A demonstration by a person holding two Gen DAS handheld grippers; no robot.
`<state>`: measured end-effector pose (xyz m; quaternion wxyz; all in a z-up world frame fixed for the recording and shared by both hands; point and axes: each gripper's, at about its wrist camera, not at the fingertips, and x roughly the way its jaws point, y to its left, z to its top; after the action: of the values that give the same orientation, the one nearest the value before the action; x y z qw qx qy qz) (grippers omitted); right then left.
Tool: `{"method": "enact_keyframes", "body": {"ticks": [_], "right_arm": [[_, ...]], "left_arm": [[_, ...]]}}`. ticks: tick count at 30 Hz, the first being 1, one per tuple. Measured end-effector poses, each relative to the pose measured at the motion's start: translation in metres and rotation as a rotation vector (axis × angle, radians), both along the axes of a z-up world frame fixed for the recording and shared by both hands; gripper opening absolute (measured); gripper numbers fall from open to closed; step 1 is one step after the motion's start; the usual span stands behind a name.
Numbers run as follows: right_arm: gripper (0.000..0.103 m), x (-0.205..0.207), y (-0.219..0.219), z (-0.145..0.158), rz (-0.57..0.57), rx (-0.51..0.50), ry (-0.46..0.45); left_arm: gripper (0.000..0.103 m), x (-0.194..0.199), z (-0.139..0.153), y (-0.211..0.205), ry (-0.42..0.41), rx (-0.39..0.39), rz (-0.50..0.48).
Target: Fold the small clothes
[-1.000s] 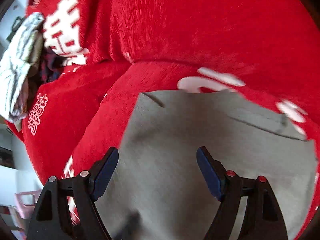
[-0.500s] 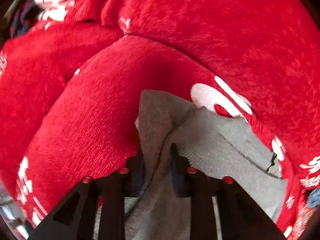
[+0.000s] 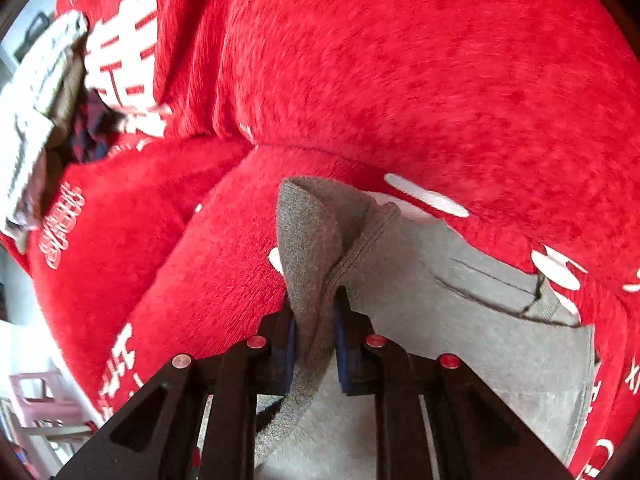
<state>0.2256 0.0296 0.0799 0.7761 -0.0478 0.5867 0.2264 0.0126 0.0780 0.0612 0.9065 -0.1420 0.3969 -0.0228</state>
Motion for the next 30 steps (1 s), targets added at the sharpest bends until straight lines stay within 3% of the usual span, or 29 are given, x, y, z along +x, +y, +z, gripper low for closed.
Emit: {"method": "enact_keyframes", "body": {"ticks": [17,30], "right_arm": [[0.017,0.0,-0.105,0.029,-0.088,0.229,0.032],[0.017,-0.004,-0.17,0.038,-0.137,0.293,0.02]], "left_arm": [[0.022,-0.001,0.04,-0.081,0.016,0.208,-0.1],[0.022,-0.003,0.057,-0.137,0.0,0.29,-0.172]]}}
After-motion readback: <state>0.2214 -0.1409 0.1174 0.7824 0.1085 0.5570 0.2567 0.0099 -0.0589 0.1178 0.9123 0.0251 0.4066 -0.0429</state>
